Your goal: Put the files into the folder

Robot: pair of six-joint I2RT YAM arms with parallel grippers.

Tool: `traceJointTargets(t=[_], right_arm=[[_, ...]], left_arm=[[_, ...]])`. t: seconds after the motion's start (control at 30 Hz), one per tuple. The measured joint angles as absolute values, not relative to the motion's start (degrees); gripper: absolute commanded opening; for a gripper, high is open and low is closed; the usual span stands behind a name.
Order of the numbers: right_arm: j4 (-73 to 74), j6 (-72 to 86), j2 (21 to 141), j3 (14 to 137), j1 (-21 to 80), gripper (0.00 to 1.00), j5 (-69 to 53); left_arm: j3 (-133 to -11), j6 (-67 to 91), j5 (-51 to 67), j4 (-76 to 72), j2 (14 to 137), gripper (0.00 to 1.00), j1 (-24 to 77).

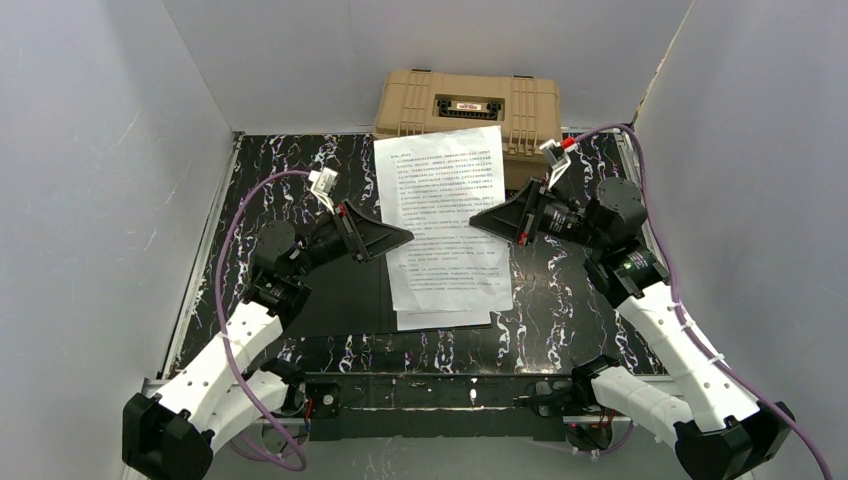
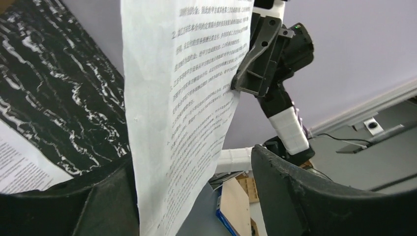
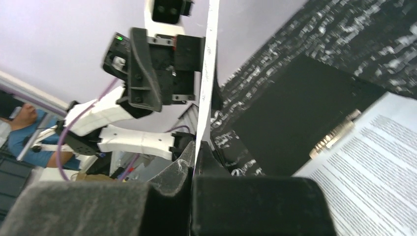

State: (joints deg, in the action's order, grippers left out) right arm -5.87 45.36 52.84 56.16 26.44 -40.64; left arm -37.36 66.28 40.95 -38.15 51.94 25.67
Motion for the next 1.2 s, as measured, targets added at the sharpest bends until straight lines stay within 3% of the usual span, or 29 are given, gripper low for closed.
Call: traceJointTargets(t=[0.27,0.3,0.37,0.8,1.2], right_arm=[[8.40,37.91,54.13,57.04,26.44,0.01,-35.03],[9.52,37.41,54.59,57.04,26.44,0.01,-34.52],[11.35,36.99,55.79,57.04,26.44,0.01,-33.61],[10.90,39.51,61.49,53.65,26.44,0.01,-31.57],[-0.89,49.41,70.30,48.10,26.44,0.01,-31.46]], left_arm=[[-45.28,53.32,31.22,-7.25,50.41,0.77,25.65],[-46.63,51.77,29.58,-3.57,50.41,0.92,25.65],[-48.88,48.80,26.30,3.09,50.39,0.95,25.61],[-58.04,35.09,8.62,31.09,46.30,0.98,25.61],[-61.76,23.53,-0.38,39.51,40.05,0.98,25.61]])
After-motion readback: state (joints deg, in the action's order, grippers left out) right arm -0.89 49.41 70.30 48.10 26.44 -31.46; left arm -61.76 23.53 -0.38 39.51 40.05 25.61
